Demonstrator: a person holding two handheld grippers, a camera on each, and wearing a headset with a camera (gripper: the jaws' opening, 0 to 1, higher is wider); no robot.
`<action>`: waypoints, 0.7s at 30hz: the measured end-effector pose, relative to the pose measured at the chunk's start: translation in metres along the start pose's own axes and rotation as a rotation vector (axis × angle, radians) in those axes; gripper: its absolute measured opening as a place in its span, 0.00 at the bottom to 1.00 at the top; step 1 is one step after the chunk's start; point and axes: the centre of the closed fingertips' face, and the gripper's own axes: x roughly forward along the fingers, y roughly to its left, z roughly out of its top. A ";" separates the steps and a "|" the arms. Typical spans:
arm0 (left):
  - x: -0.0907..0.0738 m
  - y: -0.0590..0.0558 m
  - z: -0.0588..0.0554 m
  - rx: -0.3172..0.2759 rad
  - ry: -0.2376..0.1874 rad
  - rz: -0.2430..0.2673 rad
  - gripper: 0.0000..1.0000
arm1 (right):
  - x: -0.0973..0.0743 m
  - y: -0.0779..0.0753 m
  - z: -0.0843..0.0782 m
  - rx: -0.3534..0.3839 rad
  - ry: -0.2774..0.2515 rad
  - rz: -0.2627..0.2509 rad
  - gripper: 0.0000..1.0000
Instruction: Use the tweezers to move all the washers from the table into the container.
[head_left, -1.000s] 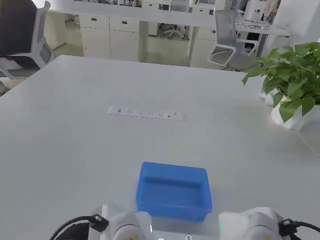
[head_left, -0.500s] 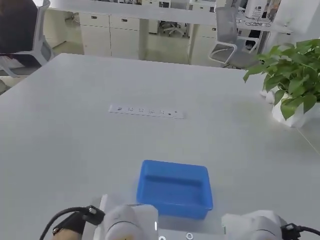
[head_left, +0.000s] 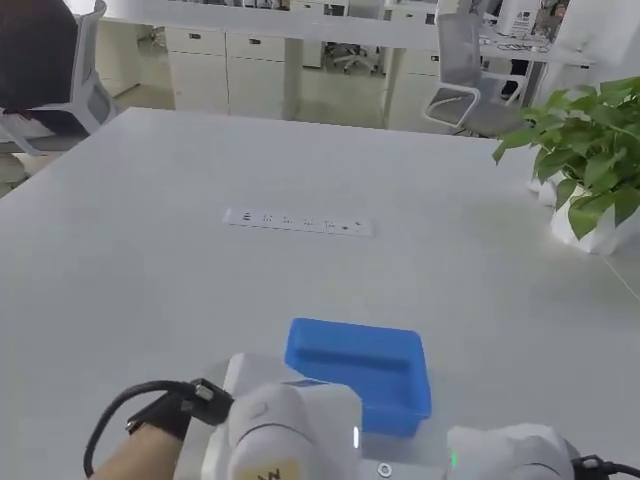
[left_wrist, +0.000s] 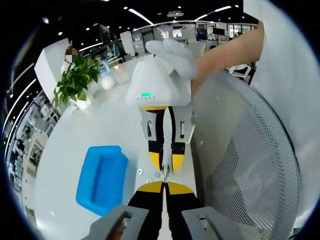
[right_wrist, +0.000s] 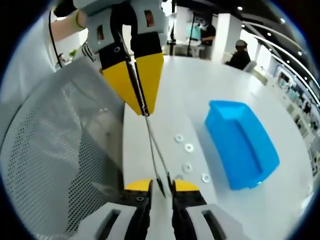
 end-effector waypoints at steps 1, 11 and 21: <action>0.000 0.000 0.001 0.002 0.000 -0.002 0.00 | 0.000 0.000 0.001 -0.001 -0.004 0.000 0.09; -0.008 0.004 0.007 0.041 0.008 0.018 0.00 | -0.001 -0.009 0.012 0.010 -0.074 -0.045 0.08; -0.006 0.014 0.012 0.063 0.021 0.017 0.00 | 0.003 -0.016 0.017 0.041 -0.113 -0.051 0.08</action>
